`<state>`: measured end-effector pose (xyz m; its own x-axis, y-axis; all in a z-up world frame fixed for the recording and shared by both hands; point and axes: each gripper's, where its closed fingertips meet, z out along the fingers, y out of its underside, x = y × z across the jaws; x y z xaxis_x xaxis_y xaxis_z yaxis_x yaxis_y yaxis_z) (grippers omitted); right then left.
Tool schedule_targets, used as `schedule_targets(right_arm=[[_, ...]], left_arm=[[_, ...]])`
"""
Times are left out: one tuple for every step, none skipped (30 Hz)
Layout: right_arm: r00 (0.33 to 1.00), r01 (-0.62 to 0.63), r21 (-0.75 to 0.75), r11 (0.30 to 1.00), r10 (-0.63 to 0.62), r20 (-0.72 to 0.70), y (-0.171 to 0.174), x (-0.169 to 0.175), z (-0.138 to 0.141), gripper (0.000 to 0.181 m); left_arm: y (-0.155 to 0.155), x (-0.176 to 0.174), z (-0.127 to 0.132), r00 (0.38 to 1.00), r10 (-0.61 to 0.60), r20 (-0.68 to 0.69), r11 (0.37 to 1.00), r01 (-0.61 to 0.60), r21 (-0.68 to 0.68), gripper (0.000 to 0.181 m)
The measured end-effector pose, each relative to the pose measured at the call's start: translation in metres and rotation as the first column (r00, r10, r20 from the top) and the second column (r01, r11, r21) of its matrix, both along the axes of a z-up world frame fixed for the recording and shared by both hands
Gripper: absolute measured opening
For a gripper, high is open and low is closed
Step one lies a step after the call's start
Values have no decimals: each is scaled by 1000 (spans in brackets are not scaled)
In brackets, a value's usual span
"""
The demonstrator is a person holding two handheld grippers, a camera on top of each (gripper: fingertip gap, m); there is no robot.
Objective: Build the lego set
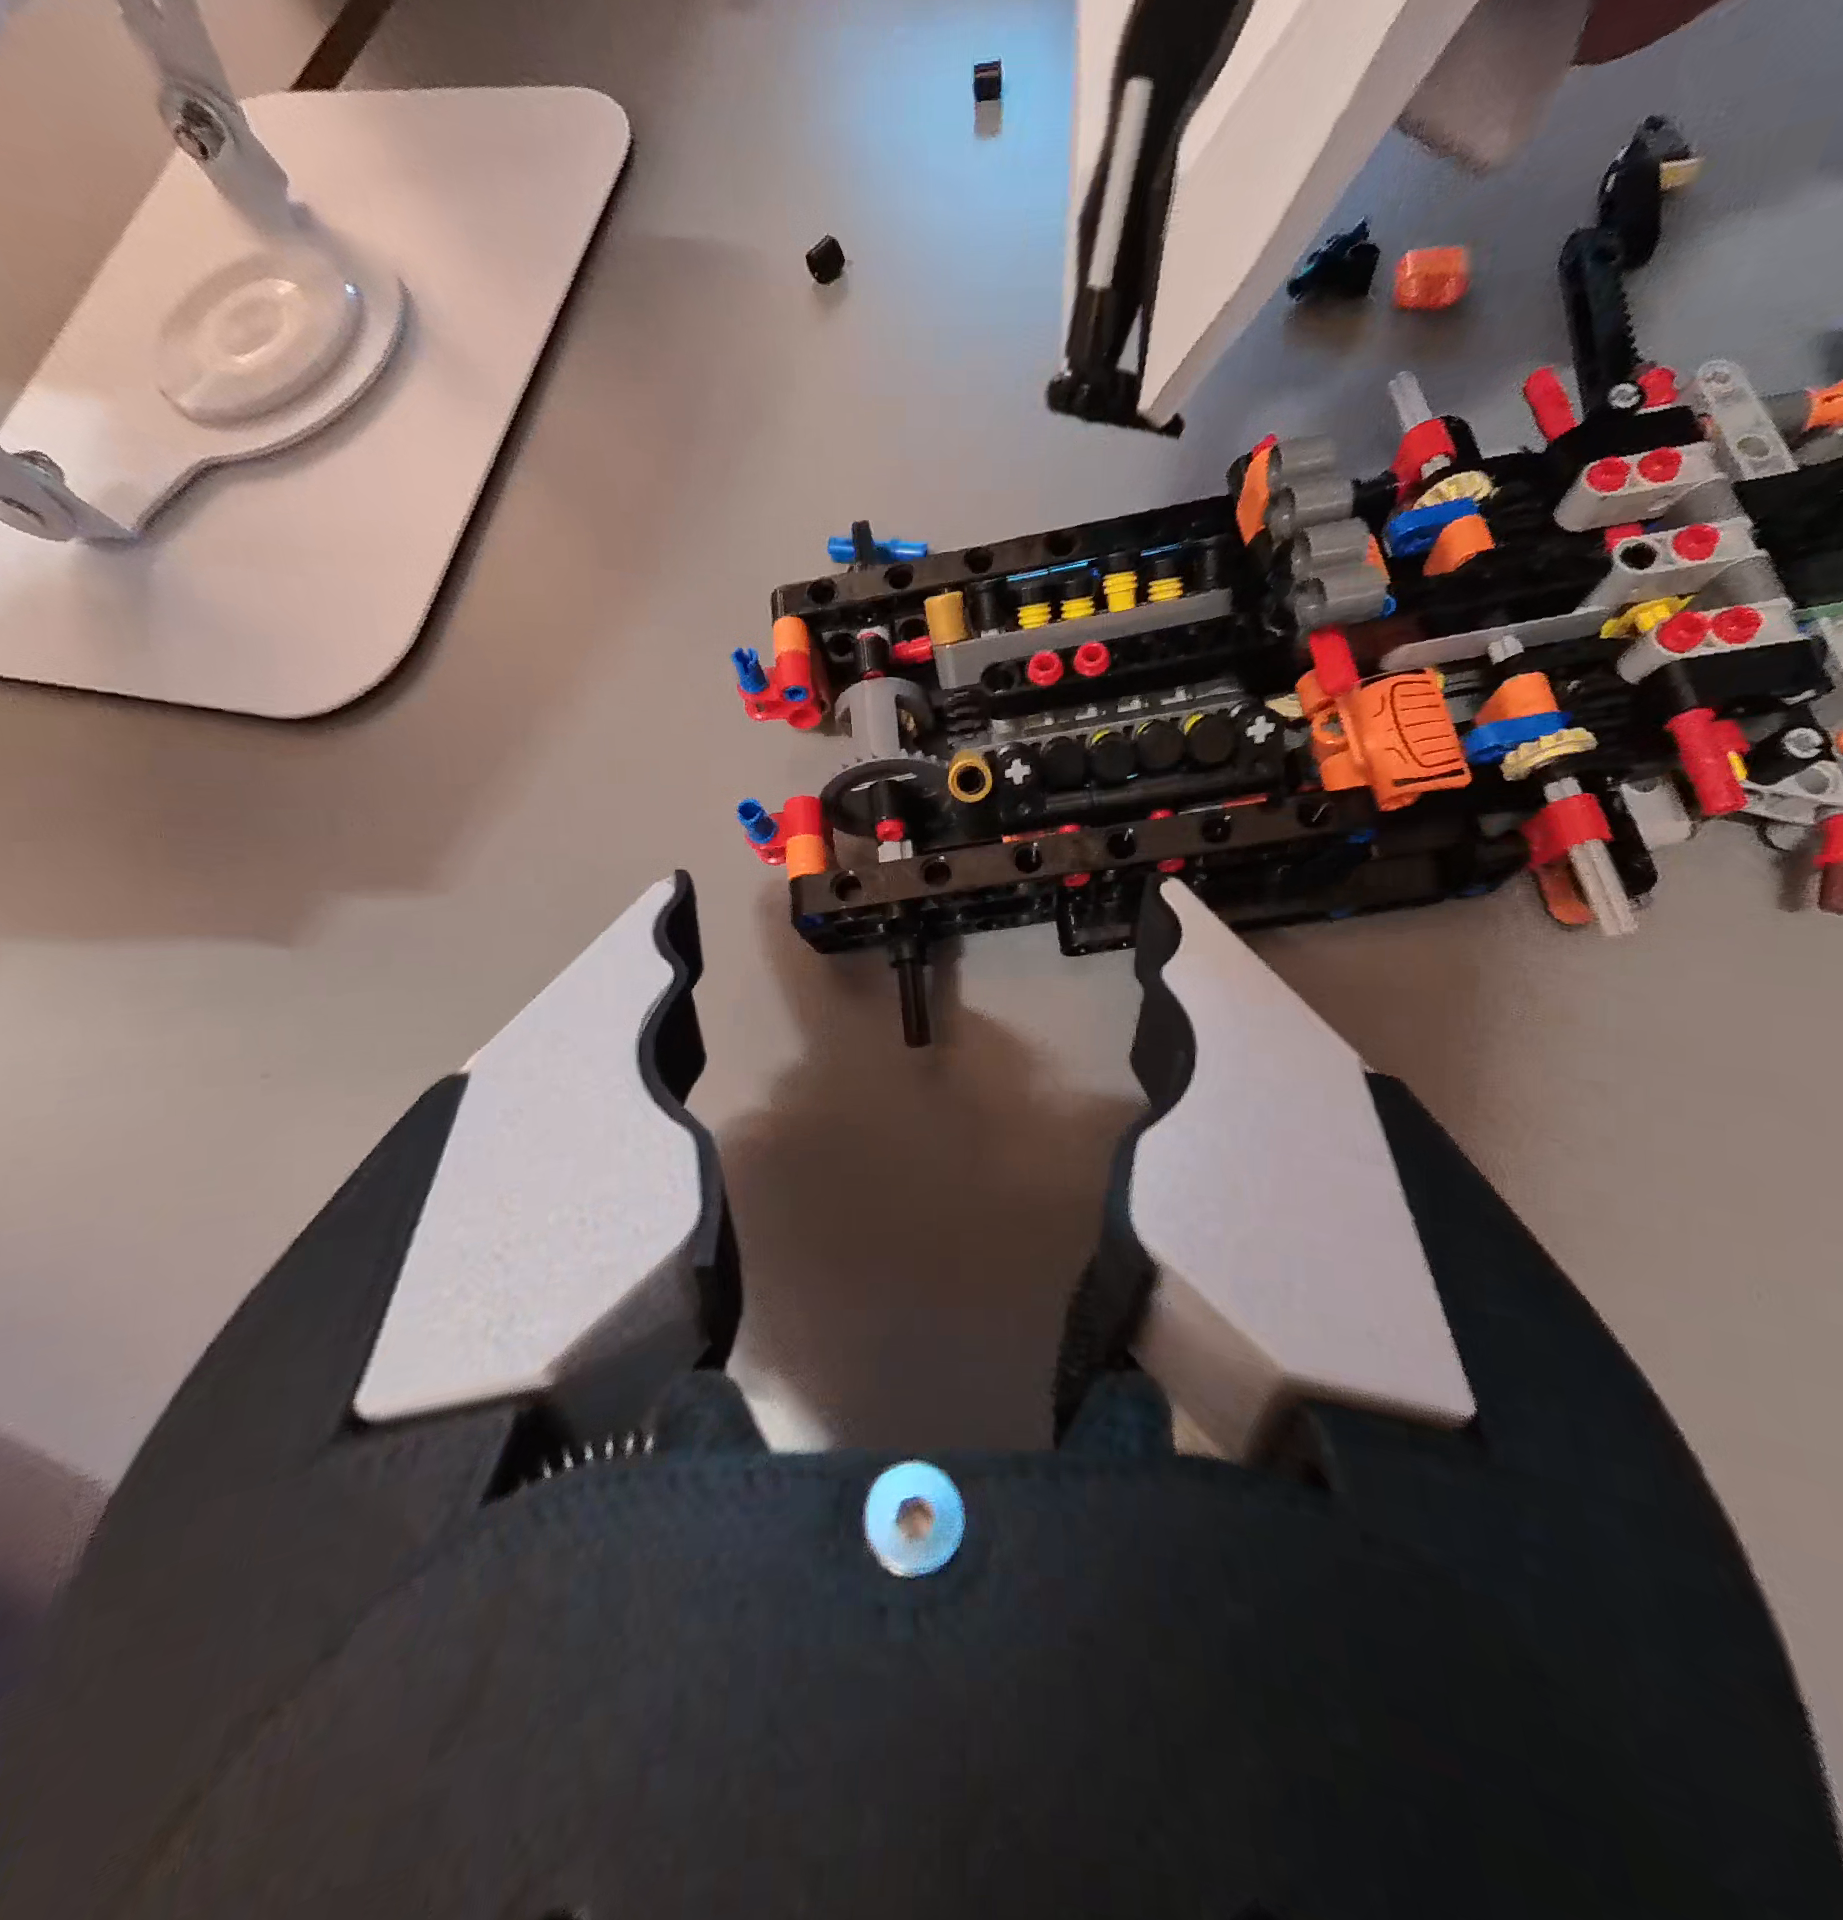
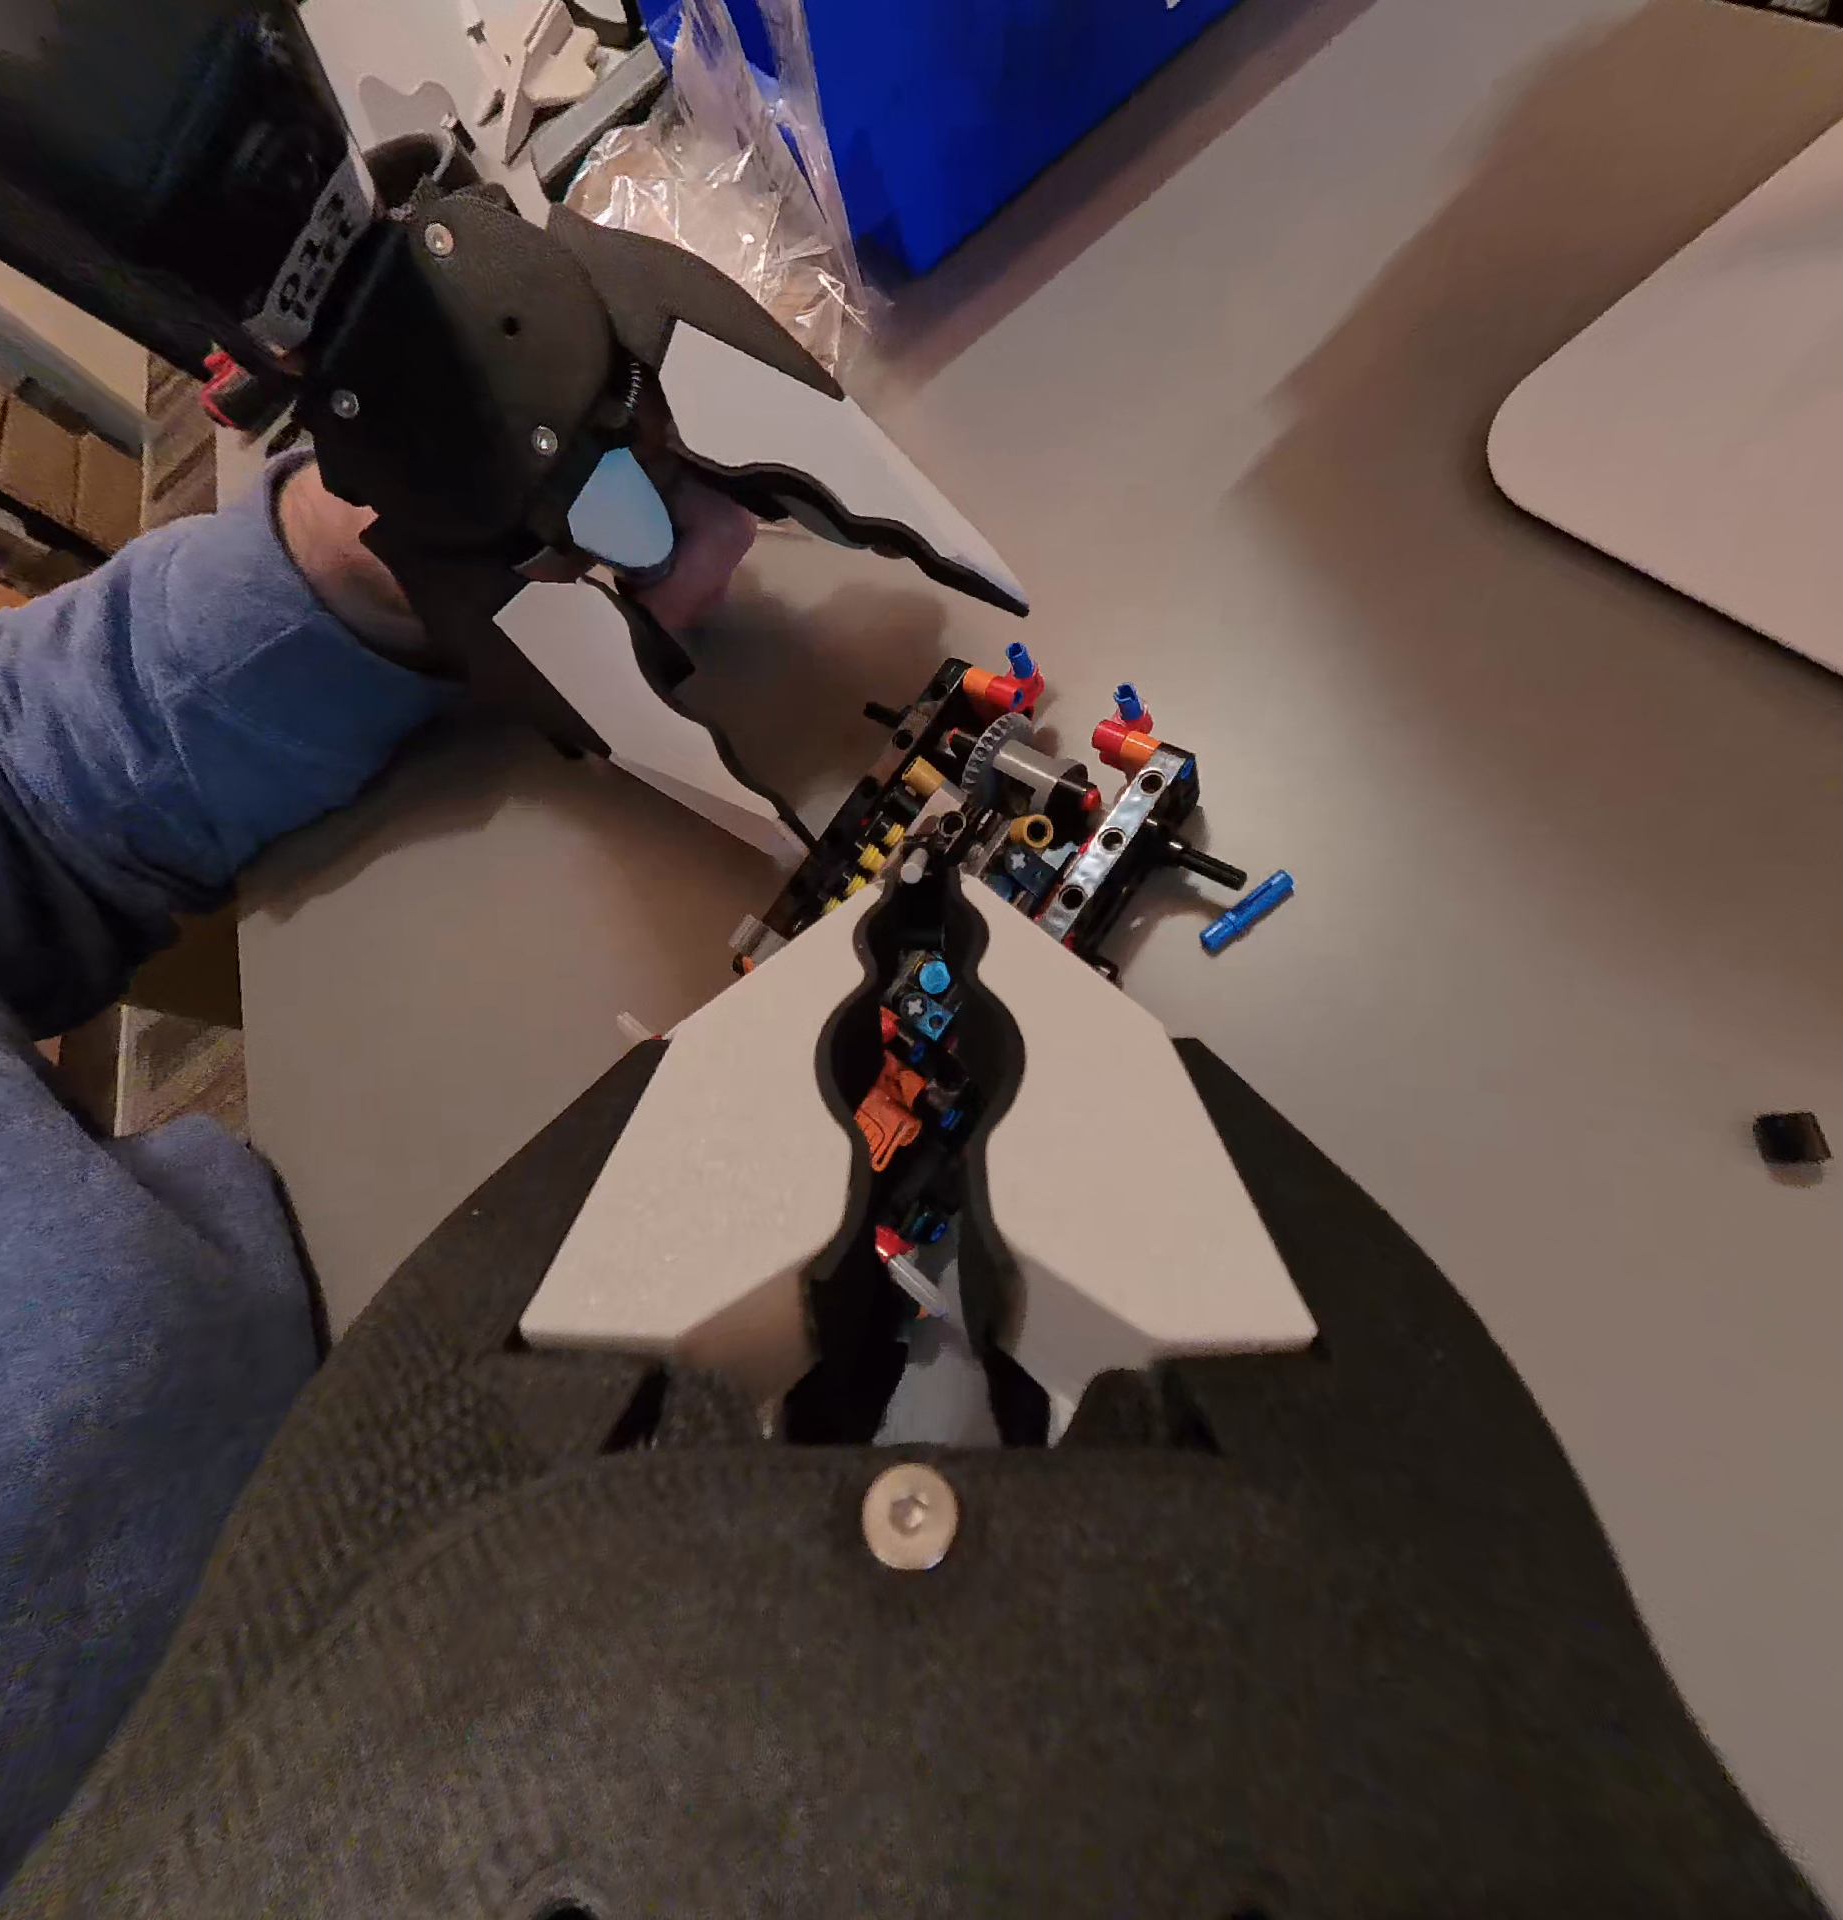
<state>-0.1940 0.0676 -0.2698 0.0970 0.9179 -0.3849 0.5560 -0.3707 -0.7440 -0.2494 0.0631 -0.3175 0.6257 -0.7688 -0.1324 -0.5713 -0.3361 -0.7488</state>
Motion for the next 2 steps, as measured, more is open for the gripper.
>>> schedule_targets(right_arm=[[1000, 8, 4, 1000, -8, 2, 1, 2, 0, 4], [1000, 15, 7, 1000, -15, 4, 1, 4, 0, 4]], left_arm=[[0, 2, 0, 1000, -6, 14, 1000, 6, -8, 81], [0, 4, -1, 1000, -16, 24, 1000, 16, -21, 79]])
